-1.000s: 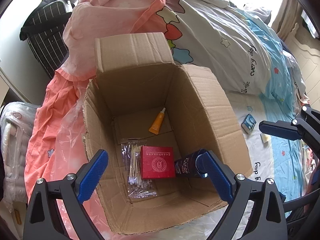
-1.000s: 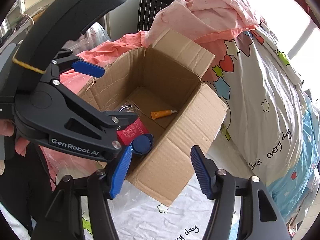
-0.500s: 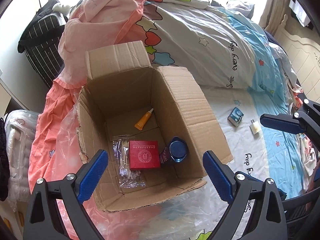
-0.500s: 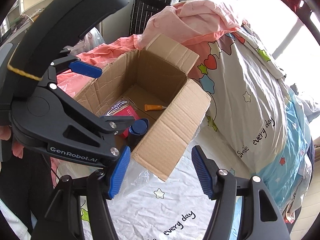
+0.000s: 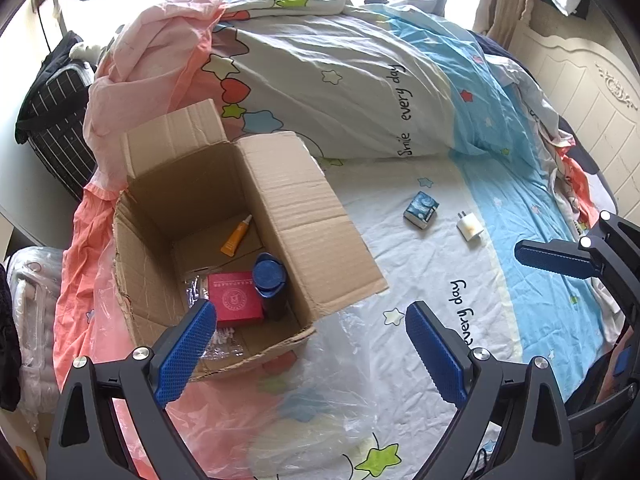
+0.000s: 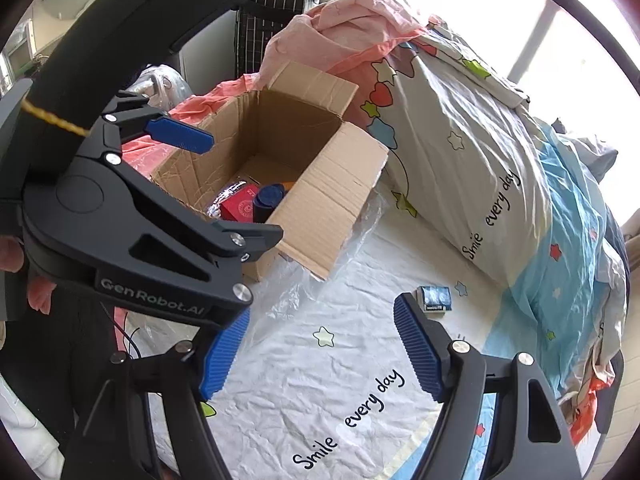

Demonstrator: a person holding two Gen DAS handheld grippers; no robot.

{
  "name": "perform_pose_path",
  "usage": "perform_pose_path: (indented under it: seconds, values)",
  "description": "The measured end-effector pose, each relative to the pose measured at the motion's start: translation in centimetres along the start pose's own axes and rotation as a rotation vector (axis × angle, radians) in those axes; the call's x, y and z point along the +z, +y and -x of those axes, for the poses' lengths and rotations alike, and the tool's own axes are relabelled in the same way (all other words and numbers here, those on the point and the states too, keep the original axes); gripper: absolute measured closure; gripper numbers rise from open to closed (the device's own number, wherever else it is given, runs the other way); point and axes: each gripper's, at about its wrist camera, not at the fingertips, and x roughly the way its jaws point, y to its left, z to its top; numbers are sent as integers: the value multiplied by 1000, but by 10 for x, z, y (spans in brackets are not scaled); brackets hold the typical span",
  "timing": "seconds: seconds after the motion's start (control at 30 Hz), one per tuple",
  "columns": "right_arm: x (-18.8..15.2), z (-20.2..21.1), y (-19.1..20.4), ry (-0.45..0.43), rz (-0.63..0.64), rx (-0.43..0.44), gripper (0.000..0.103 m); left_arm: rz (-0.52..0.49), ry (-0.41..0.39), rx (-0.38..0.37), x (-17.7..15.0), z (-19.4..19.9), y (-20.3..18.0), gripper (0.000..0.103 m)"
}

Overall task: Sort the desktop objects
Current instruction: 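Withdraw both open tools from the box back over the bed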

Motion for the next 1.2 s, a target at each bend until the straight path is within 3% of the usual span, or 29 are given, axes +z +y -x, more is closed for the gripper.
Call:
perform_pose_path:
  seconds: [0.5,0.9,1.2]
  values:
    - [-115,34,-62,11,-277,-148,32,-113,29,-30,-16,-6,-84,5]
    - [-176,55,-99,18,-388,-188,32,-226,50,-74,-29,-15,-167,5]
    - [-210,60,-123,21,-448,-219,32,-273,76,-92,-32,-32,-207,5]
